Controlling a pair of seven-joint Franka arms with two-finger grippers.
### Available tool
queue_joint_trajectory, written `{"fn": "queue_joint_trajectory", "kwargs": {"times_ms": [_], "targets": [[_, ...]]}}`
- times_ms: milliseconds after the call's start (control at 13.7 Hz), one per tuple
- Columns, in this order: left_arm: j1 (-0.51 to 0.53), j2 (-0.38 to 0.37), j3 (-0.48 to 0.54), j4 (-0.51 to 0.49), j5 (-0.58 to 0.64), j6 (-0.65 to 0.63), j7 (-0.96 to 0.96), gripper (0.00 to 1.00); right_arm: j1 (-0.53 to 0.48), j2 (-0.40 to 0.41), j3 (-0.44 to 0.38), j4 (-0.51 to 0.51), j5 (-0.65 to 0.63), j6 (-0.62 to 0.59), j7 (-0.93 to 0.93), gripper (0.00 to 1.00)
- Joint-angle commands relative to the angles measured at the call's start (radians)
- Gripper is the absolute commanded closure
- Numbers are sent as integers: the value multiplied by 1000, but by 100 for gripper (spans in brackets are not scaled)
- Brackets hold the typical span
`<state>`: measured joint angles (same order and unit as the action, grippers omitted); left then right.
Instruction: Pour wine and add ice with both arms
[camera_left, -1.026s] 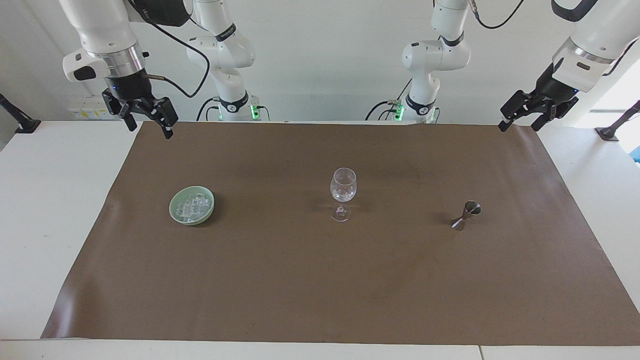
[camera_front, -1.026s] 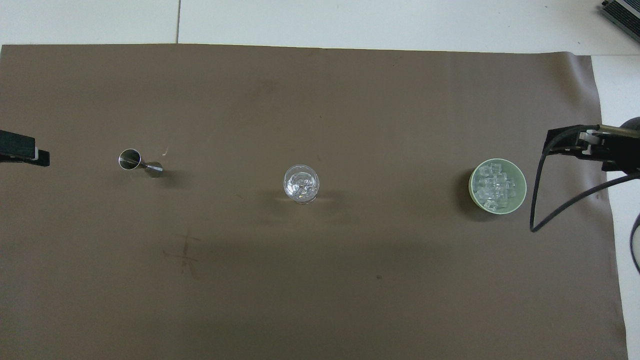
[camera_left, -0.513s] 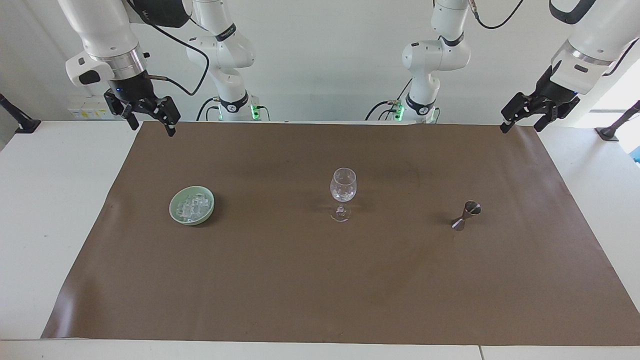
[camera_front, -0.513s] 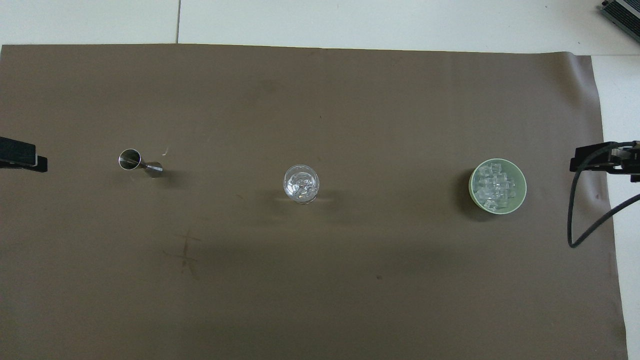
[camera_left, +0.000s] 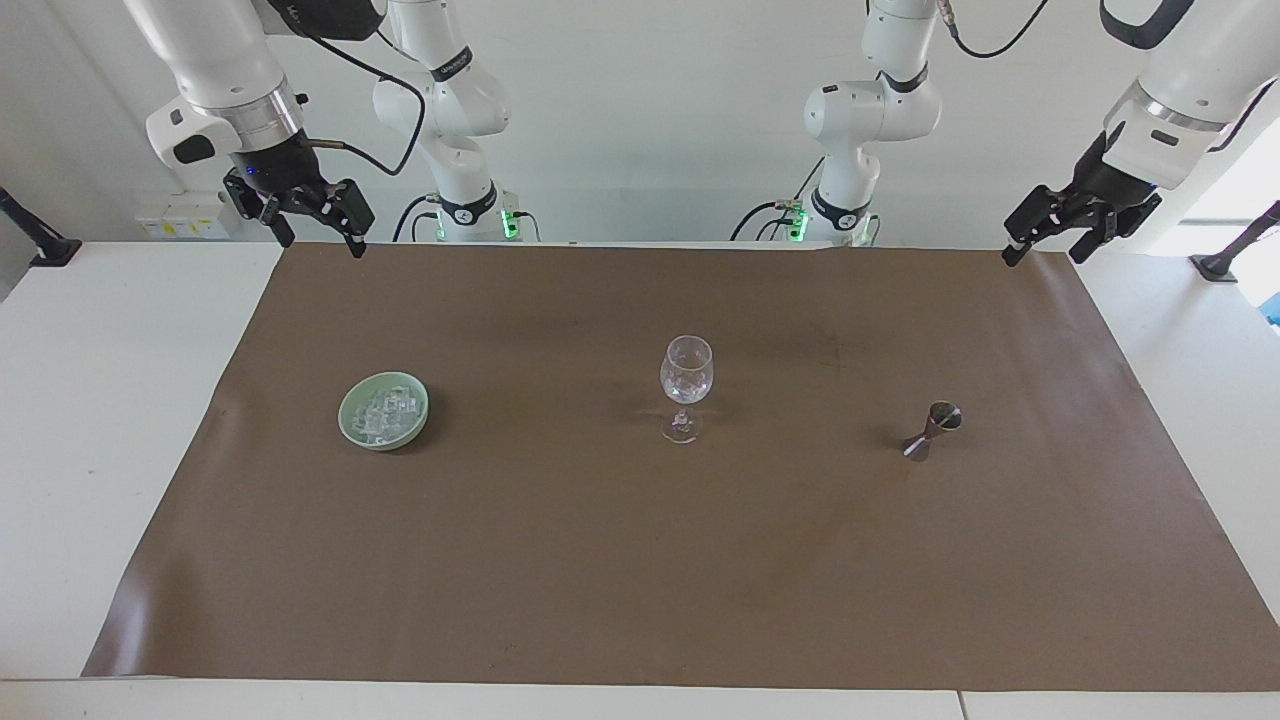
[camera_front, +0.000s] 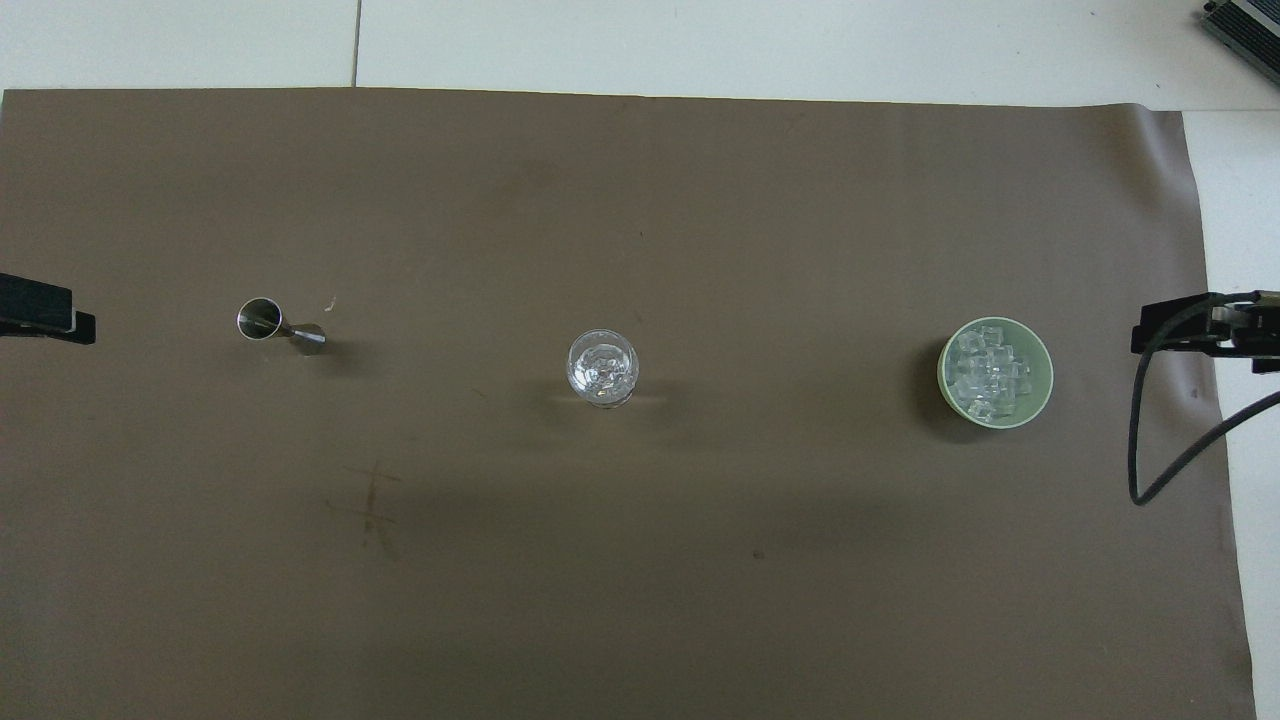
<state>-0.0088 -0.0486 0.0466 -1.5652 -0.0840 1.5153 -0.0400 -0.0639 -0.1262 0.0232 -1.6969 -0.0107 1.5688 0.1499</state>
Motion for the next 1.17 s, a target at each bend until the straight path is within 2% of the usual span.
{"fn": "queue_joint_trajectory", "kwargs": {"times_ms": [0,1099], "targets": [[-7,-30,4,-33,21,3,-8,0,-4,-9,-2,-1,2,-9,-27,0],[-7,-30,4,-33,21,3,-8,0,-4,-15,4,-13,8,-15,-26,0]]}}
